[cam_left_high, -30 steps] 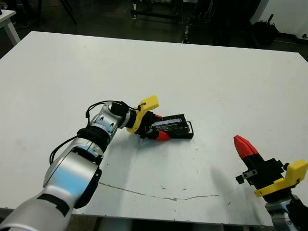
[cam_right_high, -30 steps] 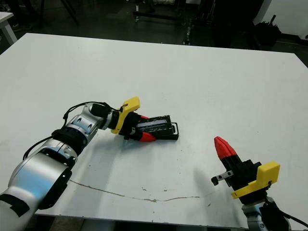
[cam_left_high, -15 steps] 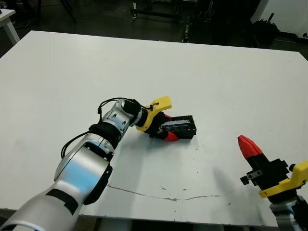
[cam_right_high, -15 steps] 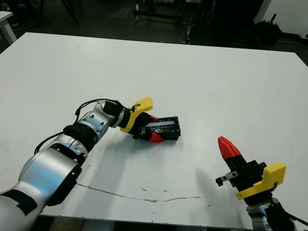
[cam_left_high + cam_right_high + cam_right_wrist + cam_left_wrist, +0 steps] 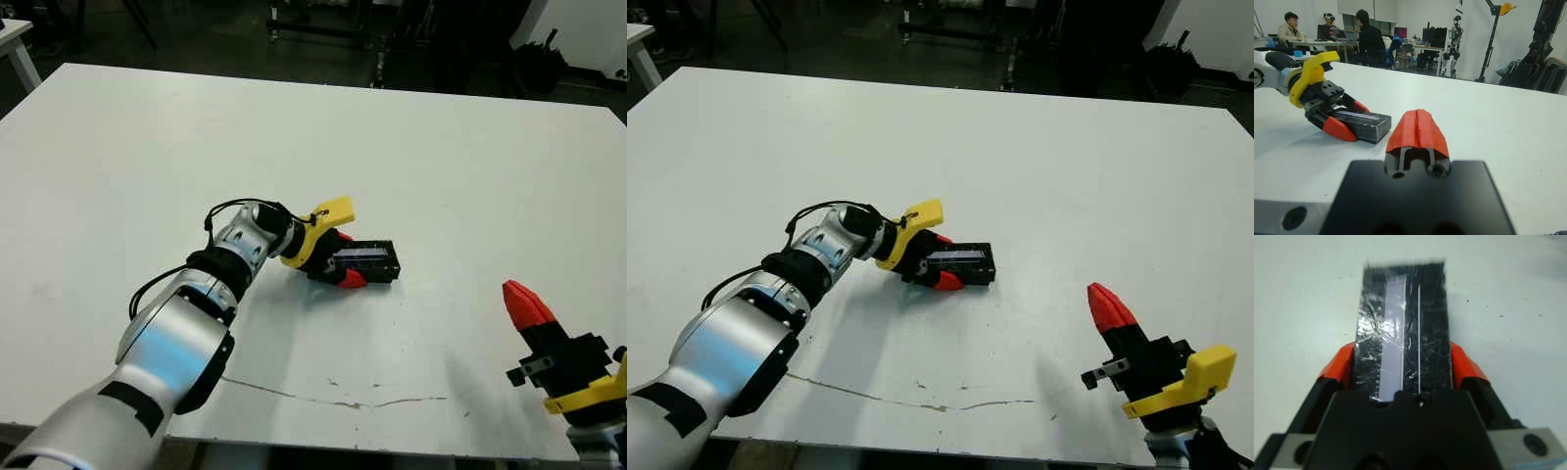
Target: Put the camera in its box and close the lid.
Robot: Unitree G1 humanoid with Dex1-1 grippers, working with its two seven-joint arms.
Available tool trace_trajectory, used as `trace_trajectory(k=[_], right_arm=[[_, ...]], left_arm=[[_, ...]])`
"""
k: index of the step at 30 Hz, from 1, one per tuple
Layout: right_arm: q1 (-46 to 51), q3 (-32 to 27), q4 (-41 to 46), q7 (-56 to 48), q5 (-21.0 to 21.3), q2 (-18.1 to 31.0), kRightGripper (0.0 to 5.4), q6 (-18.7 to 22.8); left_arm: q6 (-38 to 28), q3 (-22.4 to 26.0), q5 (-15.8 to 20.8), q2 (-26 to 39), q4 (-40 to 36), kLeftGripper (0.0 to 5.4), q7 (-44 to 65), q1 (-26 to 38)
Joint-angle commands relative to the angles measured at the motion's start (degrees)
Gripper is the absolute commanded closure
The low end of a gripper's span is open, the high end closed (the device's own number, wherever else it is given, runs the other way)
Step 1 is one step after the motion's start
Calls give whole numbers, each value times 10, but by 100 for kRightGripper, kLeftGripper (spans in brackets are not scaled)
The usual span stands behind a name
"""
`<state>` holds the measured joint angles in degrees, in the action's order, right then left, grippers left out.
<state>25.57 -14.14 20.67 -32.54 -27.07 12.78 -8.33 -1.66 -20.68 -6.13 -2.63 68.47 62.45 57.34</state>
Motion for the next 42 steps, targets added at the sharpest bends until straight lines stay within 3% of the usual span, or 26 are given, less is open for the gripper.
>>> trace_trajectory(k=[1,12,21,29,33,42], right_arm=[[7,-8,10,-4,3,11,540,-12],[-3,1,3,-4,5,12,540,-4],[-15,3,-7,-9,7,15,540,-10],[-24,3,-16,-14,14,16,540,-20],[-24,4,-18,-17,20,17,540,-27],[-27,8,-26,-26,13,15,540,-32]], left_arm=[[-12,-62,-57,-101,14,109,-31,-78],[-20,-27,-6,-79,-9,0,20,-87],[-20,23,49,-54,-50,0,85,-86],[26,59,90,-23,-157,0,98,-118],[69,76,102,3,-220,0,74,-130],[53,134,127,51,-308,0,-1,-140]])
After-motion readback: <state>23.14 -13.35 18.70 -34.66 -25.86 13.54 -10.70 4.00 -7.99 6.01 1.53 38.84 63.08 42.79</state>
